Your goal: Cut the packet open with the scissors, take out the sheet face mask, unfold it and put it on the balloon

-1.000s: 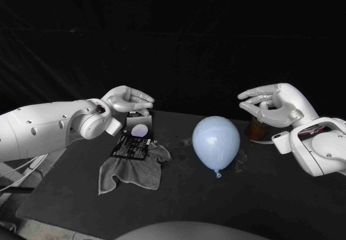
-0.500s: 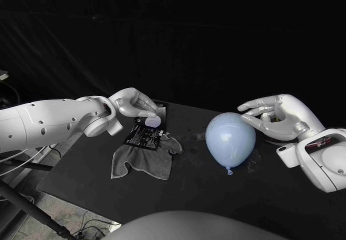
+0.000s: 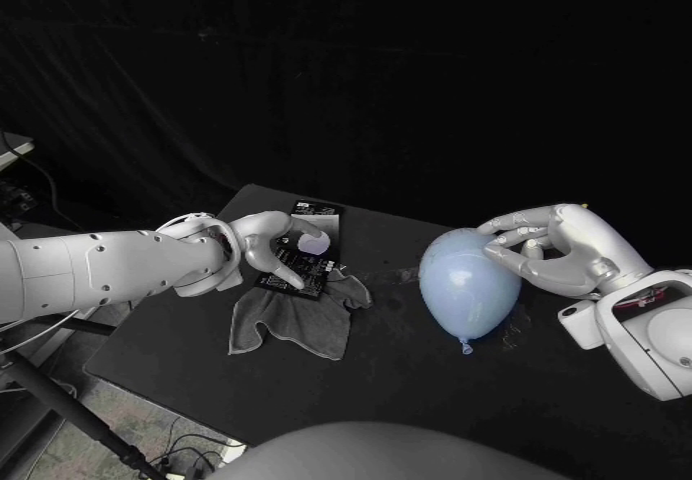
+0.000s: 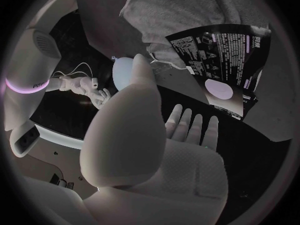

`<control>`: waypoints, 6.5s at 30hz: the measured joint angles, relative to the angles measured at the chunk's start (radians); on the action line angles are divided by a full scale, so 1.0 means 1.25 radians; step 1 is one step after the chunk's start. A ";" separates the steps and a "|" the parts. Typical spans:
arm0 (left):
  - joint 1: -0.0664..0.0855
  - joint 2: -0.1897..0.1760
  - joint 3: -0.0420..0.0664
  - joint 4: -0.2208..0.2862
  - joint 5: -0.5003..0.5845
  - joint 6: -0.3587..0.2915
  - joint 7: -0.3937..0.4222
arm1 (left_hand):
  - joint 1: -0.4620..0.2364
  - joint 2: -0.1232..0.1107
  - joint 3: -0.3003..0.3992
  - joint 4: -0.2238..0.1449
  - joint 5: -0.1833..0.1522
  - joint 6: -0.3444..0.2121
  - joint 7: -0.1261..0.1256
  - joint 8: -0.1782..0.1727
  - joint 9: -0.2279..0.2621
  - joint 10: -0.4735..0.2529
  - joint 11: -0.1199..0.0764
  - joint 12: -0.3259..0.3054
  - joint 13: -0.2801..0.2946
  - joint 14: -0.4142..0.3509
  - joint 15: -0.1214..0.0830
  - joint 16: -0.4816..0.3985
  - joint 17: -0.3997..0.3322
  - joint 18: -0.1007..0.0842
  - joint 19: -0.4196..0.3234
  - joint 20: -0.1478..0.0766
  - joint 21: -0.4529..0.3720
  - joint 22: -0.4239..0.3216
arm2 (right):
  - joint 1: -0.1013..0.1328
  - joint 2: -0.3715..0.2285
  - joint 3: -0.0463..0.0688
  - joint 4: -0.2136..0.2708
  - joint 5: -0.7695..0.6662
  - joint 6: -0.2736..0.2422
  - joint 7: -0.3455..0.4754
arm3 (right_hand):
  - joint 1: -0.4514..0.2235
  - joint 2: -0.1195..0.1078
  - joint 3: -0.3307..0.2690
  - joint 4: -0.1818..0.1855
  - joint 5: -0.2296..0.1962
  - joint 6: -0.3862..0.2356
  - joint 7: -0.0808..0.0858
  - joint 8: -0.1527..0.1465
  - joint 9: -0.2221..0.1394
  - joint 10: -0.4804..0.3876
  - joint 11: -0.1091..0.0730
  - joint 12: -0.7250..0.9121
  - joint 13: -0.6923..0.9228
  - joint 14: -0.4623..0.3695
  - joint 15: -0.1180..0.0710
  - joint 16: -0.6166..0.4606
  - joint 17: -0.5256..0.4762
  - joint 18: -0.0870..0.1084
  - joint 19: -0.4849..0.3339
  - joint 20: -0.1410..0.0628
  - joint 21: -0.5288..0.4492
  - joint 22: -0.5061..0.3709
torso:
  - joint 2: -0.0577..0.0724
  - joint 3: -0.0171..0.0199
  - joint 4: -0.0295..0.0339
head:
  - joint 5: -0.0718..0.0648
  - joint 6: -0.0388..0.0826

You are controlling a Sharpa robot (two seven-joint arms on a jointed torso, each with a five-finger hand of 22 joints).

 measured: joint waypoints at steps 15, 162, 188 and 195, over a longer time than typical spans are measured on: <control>-0.038 0.062 0.000 -0.060 -0.154 -0.003 -0.092 | -0.029 0.001 -0.004 0.000 0.000 -0.101 0.012 -0.023 -0.024 -0.113 0.015 -0.003 -0.004 -0.060 -0.031 0.000 -0.021 0.000 -0.037 -0.009 0.000 -0.001 | -0.001 0.000 0.000 0.003 -0.017 0.002 -0.025 | 0.000 0.000 0.000 0.000 0.000 0.000 0.000 0.000 0.000 -0.003 0.003 0.000 -0.001 0.000 0.000 0.000 0.000 0.000 -0.006 0.000 -0.011 -0.007 | 0.001 -0.0001 -0.0012 | 0.000 -0.008; 0.023 0.239 0.079 0.024 0.652 0.035 0.139 | 0.074 0.166 0.552 -0.023 -0.007 0.388 0.015 0.216 0.120 0.470 0.055 0.023 0.018 0.442 0.013 0.077 0.058 0.074 0.330 -0.003 0.069 0.027 | 0.129 0.173 0.003 -0.138 0.115 0.133 -0.251 | -0.107 0.046 -0.060 0.133 0.000 0.006 -0.015 0.013 0.023 -0.001 -0.001 -0.001 0.026 -0.023 0.003 0.044 -0.016 0.007 -0.046 0.009 -0.043 -0.004 | -0.001 0.0006 -0.0064 | -0.216 0.144; 0.023 0.248 0.079 0.018 0.612 0.026 0.117 | 0.070 0.162 0.565 -0.025 -0.009 0.381 0.019 0.219 0.140 0.470 0.055 0.023 0.018 0.442 0.013 0.074 0.057 0.074 0.342 -0.004 0.069 0.027 | 0.131 0.195 0.004 -0.139 0.086 0.148 -0.239 | -0.099 0.032 -0.091 0.132 -0.019 0.009 -0.012 0.013 0.023 -0.016 0.001 -0.001 0.022 -0.032 0.006 0.053 -0.011 0.006 -0.053 0.010 -0.054 -0.005 | -0.002 0.0006 -0.0068 | -0.210 0.134; 0.023 0.248 0.079 0.019 0.610 0.025 0.112 | 0.070 0.162 0.565 -0.025 -0.007 0.383 0.021 0.219 0.140 0.470 0.055 0.023 0.018 0.442 0.013 0.074 0.057 0.068 0.342 -0.004 0.069 0.027 | 0.131 0.200 0.004 -0.143 0.063 0.154 -0.241 | -0.089 0.022 -0.099 0.125 -0.022 0.009 -0.012 0.013 0.023 -0.013 -0.002 -0.001 0.023 -0.030 0.004 0.070 0.009 0.006 -0.046 0.010 -0.043 0.004 | -0.002 0.0002 -0.0064 | -0.210 0.132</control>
